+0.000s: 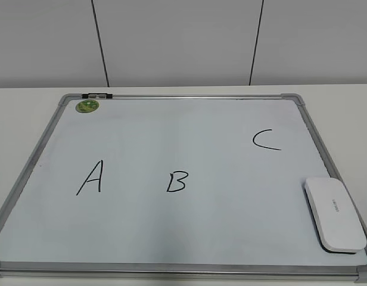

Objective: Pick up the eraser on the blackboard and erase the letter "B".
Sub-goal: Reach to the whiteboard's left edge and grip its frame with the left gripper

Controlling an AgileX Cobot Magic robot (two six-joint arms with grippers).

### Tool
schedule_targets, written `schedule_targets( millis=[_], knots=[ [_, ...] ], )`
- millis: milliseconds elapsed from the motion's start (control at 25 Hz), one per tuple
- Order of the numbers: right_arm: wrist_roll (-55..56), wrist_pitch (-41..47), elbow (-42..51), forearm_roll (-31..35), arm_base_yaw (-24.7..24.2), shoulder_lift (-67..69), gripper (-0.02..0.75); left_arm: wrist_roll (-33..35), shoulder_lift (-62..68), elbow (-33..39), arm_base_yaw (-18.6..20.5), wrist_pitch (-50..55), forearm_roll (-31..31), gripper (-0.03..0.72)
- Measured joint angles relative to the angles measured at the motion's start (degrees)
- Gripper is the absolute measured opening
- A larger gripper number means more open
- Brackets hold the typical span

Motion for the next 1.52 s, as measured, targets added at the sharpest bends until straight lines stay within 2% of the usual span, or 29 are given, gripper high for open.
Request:
schedule_targets(
  millis=[400, 720, 1000, 1280, 1520],
  knots=[
    [0.00, 0.00, 0.00, 0.00, 0.00, 0.00, 0.554, 0.00, 1.29, 0.00, 0.00, 0.00, 0.00, 0.241],
    [0.00, 0.00, 0.00, 0.00, 0.00, 0.00, 0.554, -0.30, 22.73, -5.22, 0.00, -1.59, 0.51, 0.241],
    [0.00, 0.00, 0.00, 0.00, 0.13, 0.00, 0.554, -0.72, 45.72, -13.90, 0.00, -3.39, 0.60, 0.241],
    [0.00, 0.00, 0.00, 0.00, 0.20, 0.00, 0.554, -0.81, 69.19, -26.14, 0.00, -5.10, 0.48, 0.241],
    [0.00, 0.00, 0.00, 0.00, 0.33, 0.00, 0.554, -0.93, 82.84, -35.81, 0.00, -5.71, -0.51, 0.245]
  ],
)
